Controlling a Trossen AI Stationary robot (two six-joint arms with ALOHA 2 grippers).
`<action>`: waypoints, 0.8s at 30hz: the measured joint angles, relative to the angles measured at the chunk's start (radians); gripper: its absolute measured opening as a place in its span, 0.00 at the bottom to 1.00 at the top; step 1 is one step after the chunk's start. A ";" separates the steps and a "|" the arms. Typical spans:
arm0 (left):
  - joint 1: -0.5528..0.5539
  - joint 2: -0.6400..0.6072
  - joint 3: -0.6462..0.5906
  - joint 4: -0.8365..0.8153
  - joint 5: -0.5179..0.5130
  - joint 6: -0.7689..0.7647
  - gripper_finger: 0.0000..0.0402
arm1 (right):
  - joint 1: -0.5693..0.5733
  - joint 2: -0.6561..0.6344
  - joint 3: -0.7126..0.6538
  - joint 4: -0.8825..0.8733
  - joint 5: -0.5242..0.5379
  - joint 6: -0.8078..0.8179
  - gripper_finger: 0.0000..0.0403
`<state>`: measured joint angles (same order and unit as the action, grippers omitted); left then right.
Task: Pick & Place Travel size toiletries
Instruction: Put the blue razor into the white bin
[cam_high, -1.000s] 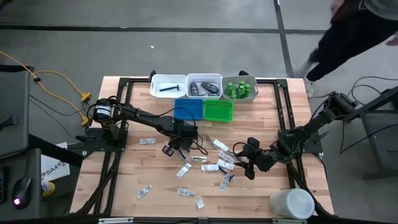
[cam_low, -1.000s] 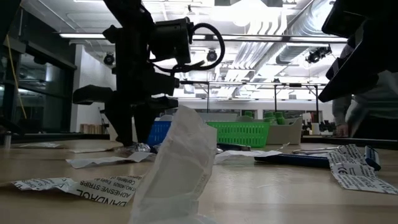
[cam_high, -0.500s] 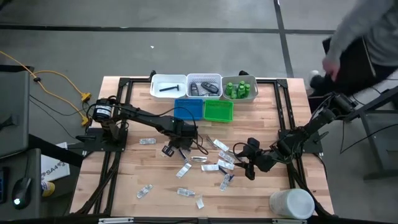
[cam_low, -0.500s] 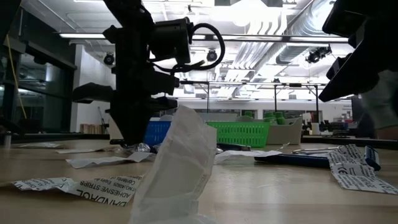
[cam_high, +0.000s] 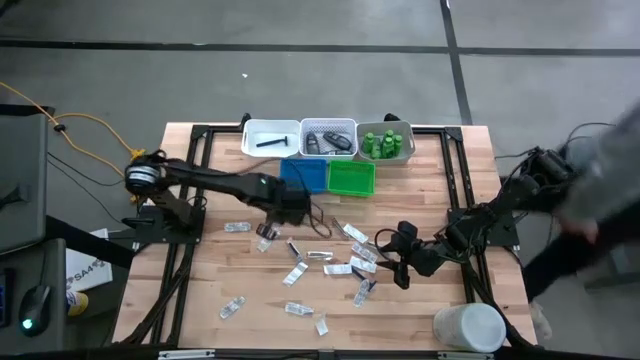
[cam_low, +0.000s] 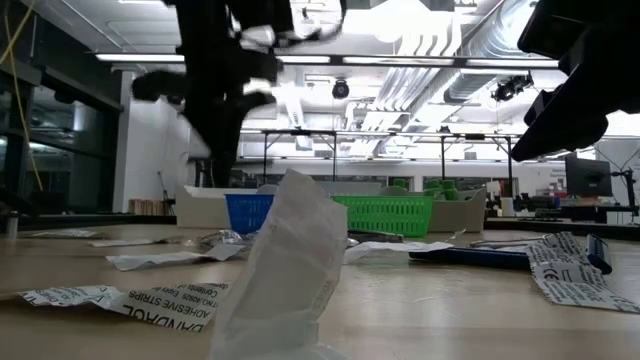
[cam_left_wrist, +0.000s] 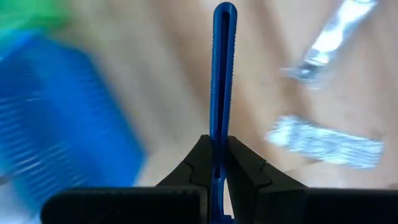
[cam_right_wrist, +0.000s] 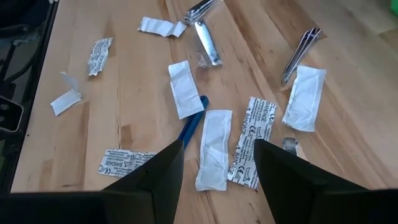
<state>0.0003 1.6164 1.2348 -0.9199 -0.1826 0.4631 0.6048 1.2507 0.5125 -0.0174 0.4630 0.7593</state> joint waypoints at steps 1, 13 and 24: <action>0.019 -0.028 0.003 -0.009 -0.034 0.002 0.04 | 0.000 0.000 0.000 0.000 0.005 0.000 0.47; 0.470 -0.095 0.007 0.104 -0.114 0.067 0.04 | -0.001 0.000 0.001 0.000 0.009 -0.006 0.47; 0.738 0.002 0.007 0.262 0.023 0.161 0.04 | -0.001 0.000 0.001 0.004 0.014 -0.001 0.47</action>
<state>0.7386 1.6180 1.2423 -0.6584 -0.1596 0.6242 0.6041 1.2507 0.5133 -0.0132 0.4769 0.7584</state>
